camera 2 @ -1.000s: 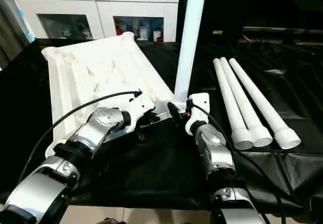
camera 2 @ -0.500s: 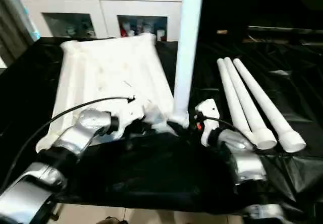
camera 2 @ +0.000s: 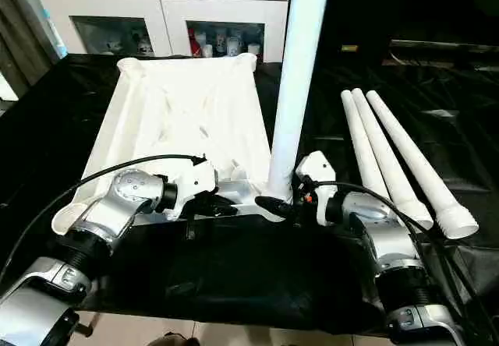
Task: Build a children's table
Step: Rotate leg to tighten
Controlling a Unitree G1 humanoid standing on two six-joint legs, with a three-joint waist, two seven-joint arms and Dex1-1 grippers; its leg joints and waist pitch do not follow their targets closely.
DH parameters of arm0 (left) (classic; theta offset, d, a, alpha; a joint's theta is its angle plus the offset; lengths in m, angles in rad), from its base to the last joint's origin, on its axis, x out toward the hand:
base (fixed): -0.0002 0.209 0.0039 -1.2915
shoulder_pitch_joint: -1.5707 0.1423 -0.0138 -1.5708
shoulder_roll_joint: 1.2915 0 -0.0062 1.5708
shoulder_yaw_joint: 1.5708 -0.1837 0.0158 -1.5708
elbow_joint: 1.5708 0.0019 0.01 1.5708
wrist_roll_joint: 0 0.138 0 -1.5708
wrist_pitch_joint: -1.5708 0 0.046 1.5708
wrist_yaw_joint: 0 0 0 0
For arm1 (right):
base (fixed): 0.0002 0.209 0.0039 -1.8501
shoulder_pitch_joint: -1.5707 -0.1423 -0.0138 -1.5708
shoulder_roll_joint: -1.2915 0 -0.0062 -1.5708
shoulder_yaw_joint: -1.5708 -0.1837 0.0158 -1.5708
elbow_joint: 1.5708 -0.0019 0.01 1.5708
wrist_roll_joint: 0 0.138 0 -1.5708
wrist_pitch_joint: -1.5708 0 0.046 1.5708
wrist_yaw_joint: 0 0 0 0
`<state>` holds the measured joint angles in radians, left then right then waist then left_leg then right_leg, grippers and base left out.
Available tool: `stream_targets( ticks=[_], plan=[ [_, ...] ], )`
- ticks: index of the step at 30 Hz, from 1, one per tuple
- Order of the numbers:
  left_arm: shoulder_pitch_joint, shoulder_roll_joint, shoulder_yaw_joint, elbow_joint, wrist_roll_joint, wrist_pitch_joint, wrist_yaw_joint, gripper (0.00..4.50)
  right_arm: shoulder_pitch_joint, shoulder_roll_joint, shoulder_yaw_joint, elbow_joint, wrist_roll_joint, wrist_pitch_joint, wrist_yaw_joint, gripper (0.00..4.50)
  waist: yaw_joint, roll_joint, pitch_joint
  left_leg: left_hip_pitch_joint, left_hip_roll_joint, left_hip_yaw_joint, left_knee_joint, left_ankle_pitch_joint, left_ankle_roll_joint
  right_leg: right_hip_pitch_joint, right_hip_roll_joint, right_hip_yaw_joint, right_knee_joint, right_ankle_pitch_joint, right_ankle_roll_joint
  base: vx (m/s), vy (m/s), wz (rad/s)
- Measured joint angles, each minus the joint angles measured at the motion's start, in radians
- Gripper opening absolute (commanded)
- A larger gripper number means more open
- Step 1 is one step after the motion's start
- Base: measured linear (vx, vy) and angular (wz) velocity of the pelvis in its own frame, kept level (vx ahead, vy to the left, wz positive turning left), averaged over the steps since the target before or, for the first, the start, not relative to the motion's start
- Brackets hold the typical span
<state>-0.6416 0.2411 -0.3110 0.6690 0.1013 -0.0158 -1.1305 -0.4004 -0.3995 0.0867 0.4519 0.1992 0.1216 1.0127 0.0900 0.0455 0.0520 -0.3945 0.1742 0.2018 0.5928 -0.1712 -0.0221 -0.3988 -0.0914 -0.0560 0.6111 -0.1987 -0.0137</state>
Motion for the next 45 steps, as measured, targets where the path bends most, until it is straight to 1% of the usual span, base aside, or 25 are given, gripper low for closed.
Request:
stream_targets(
  ticks=[3, 5, 11, 14, 16, 18, 19, 20, 21, 24, 27, 29, 30, 33, 34, 35, 37, 41, 42, 44, 45],
  plan=[
    [0.0, 0.0, 0.0, 0.0, 0.0, 0.0, 0.0, 0.0, 0.0, 0.0, 0.0, 0.0, 0.0, -0.002, 0.001, 2.92, 0.0, 0.0, 0.0, 0.0, 0.0, 0.0, 0.0, 0.0, 0.0, 0.0, 0.0, 0.0, 0.0, 0.0, 0.0, 0.0, 0.0, 0.0],
    [0.0, 0.0, 0.0, 0.0, 0.0, 0.0, 0.0, 0.0, 0.001, 0.0, 0.0, 0.0, 0.0, -0.004, 0.002, 2.81, 0.0, 0.0, 0.0, 0.0, 0.0, 0.0, 0.0, 0.0, 0.0, 0.0, 0.0, 0.0, 0.0, 0.0, 0.0, 0.0, 0.0, 0.0],
    [0.001, 0.002, 0.0, -0.001, 0.0, 0.001, -0.001, 0.0, 0.012, 0.004, -0.001, -0.005, 0.004, -0.011, -0.002, 2.73, 0.0, 0.0, 0.0, 0.0, 0.0, 0.0, 0.0, 0.001, 0.001, 0.0, 0.0, 0.0, 0.0, 0.0, 0.0, 0.0, 0.0, 0.0],
    [-0.003, -0.007, 0.003, 0.005, 0.0, 0.011, 0.014, 0.0, 0.029, 0.034, -0.019, -0.007, 0.004, -0.027, -0.045, 2.72, -0.001, -0.001, -0.001, 0.001, 0.0, 0.0, 0.0, 0.001, 0.001, 0.0, 0.0, 0.0, 0.0, 0.0, 0.0, 0.0, 0.0, 0.0],
    [-0.029, -0.032, 0.007, 0.05, 0.01, 0.02, 0.067, 0.0, 0.027, 0.078, -0.041, 0.032, -0.007, -0.062, -0.145, 2.72, -0.003, -0.001, -0.001, 0.001, 0.0, 0.0, 0.002, 0.001, 0.0, 0.001, 0.0, 0.0, 0.001, 0.001, -0.001, 0.0, 0.0, 0.0],
    [-0.072, -0.077, 0.011, 0.116, 0.025, 0.039, 0.16, 0.0, 0.002, 0.132, -0.067, 0.089, -0.034, -0.093, -0.296, 2.72, -0.009, -0.002, -0.001, 0.001, 0.0, 0.0, 0.003, 0.002, 0.0, 0.001, -0.001, 0.0, 0.001, 0.004, -0.002, 0.0, 0.0, 0.0],
    [-0.081, -0.088, 0.011, 0.13, 0.033, 0.043, 0.19, 0.0, -0.007, 0.142, -0.074, 0.104, -0.04, -0.098, -0.338, 2.72, -0.01, -0.002, -0.001, 0.002, -0.001, 0.0, 0.004, 0.002, 0.0, 0.002, -0.002, 0.0, 0.0, 0.004, -0.002, 0.0, 0.0, 0.0],
    [-0.088, -0.1, 0.011, 0.143, 0.038, 0.048, 0.216, 0.0, -0.014, 0.154, -0.082, 0.119, -0.043, -0.102, -0.375, 2.72, -0.01, -0.002, -0.001, 0.003, -0.001, 0.0, 0.004, 0.002, 0.0, 0.004, -0.002, 0.001, 0.0, 0.004, -0.002, 0.0, 0.0, 0.0],
    [-0.106, -0.126, 0.013, 0.173, 0.044, 0.055, 0.263, 0.0, -0.034, 0.19, -0.095, 0.147, -0.046, -0.101, -0.451, 2.72, -0.015, -0.002, -0.001, 0.005, -0.001, 0.001, 0.004, 0.002, 0.0, 0.005, -0.002, 0.001, 0.0, 0.004, -0.002, 0.0, 0.0, 0.0],
    [-0.153, -0.189, 0.022, 0.243, 0.053, 0.094, 0.39, 0.0, -0.101, 0.261, -0.133, 0.222, -0.06, -0.088, -0.647, 2.72, -0.028, -0.002, -0.001, 0.005, -0.001, 0.001, 0.004, 0.002, 0.0, 0.006, -0.002, 0.001, -0.002, 0.003, 0.0, 0.0, 0.0, 0.0],
    [-0.17, -0.221, 0.025, 0.272, 0.055, 0.109, 0.443, 0.0, -0.13, 0.28, -0.139, 0.257, -0.082, -0.087, -0.718, 2.72, -0.029, -0.002, -0.002, 0.009, -0.002, 0.0, 0.004, 0.002, 0.0, 0.01, -0.002, 0.001, -0.002, 0.004, -0.001, 0.0, 0.0, 0.0],
    [-0.18, -0.228, 0.031, 0.291, 0.055, 0.106, 0.448, 0.0, -0.138, 0.283, -0.139, 0.271, -0.097, -0.098, -0.727, 2.72, -0.029, -0.002, -0.002, 0.01, -0.002, -0.001, 0.003, 0.002, 0.0, 0.011, -0.002, 0.0, -0.004, 0.004, -0.001, 0.0, 0.0, 0.0],
    [-0.182, -0.228, 0.032, 0.296, 0.055, 0.102, 0.449, 0.0, -0.14, 0.285, -0.139, 0.28, -0.099, -0.11, -0.729, 3.42, -0.029, -0.002, -0.002, 0.01, -0.002, -0.001, 0.002, 0.002, 0.0, 0.012, -0.002, 0.0, -0.004, 0.004, -0.001, 0.0, 0.0, 0.0],
    [-0.182, -0.223, 0.032, 0.299, 0.056, 0.091, 0.448, 0.0, -0.141, 0.292, -0.139, 0.293, -0.098, -0.135, -0.714, 3.48, -0.031, -0.002, -0.002, 0.01, -0.002, -0.001, 0.002, 0.002, 0.0, 0.012, -0.002, -0.001, -0.004, 0.004, -0.001, 0.0, 0.0, 0.0],
    [-0.182, -0.22, 0.032, 0.302, 0.056, 0.087, 0.448, 0.0, -0.142, 0.292, -0.139, 0.296, -0.097, -0.137, -0.709, 3.77, -0.031, -0.002, -0.002, 0.01, -0.002, -0.001, 0.002, 0.002, 0.0, 0.012, -0.002, -0.001, -0.004, 0.004, -0.001, 0.0, 0.0, 0.0],
    [-0.182, -0.218, 0.032, 0.305, 0.056, 0.081, 0.448, 0.0, -0.142, 0.292, -0.139, 0.298, -0.097, -0.139, -0.703, 3.86, -0.032, -0.002, -0.002, 0.01, -0.002, -0.001, 0.002, 0.002, 0.0, 0.012, -0.002, -0.001, -0.004, 0.004, -0.001, 0.0, 0.0, 0.0],
    [-0.182, -0.209, 0.03, 0.305, 0.055, 0.07, 0.436, 0.0, -0.142, 0.285, -0.133, 0.299, -0.097, -0.152, -0.67, 3.9, -0.034, -0.002, -0.002, 0.009, -0.002, -0.001, 0.002, 0.002, 0.0, 0.011, -0.002, -0.001, -0.004, 0.004, -0.001, 0.0, 0.0, 0.0],
    [-0.17, -0.174, 0.027, 0.29, 0.054, 0.041, 0.382, 0.0, -0.131, 0.242, -0.108, 0.279, -0.096, -0.146, -0.557, 3.9, -0.036, -0.002, -0.002, 0.009, -0.001, -0.001, 0.0, 0.002, 0.0, 0.01, -0.002, -0.002, -0.004, 0.004, 0.0, 0.0, 0.0, 0.0],
    [-0.15, -0.147, 0.025, 0.261, 0.051, 0.022, 0.339, 0.0, -0.104, 0.205, -0.085, 0.237, -0.09, -0.138, -0.475, 3.9, -0.034, -0.002, -0.002, 0.008, -0.001, -0.001, -0.002, 0.002, 0.0, 0.009, -0.002, -0.003, -0.004, 0.003, 0.001, 0.0, 0.0, 0.0],
    [-0.126, -0.114, 0.021, 0.224, 0.047, 0.0, 0.277, 0.0, -0.073, 0.154, -0.065, 0.185, -0.079, -0.122, -0.371, 3.9, -0.031, -0.002, -0.002, 0.007, -0.001, -0.001, -0.004, 0.002, 0.0, 0.009, -0.002, -0.004, -0.004, 0.002, 0.004, 0.0, 0.0, 0.0],
    [-0.111, -0.091, 0.021, 0.199, 0.04, -0.011, 0.238, 0.0, -0.054, 0.127, -0.046, 0.154, -0.073, -0.114, -0.304, 3.9, -0.028, -0.002, -0.002, 0.006, 0.0, -0.001, -0.004, 0.002, -0.001, 0.008, -0.002, -0.005, -0.004, 0.001, 0.005, 0.0, 0.0, 0.0]
  ],
)
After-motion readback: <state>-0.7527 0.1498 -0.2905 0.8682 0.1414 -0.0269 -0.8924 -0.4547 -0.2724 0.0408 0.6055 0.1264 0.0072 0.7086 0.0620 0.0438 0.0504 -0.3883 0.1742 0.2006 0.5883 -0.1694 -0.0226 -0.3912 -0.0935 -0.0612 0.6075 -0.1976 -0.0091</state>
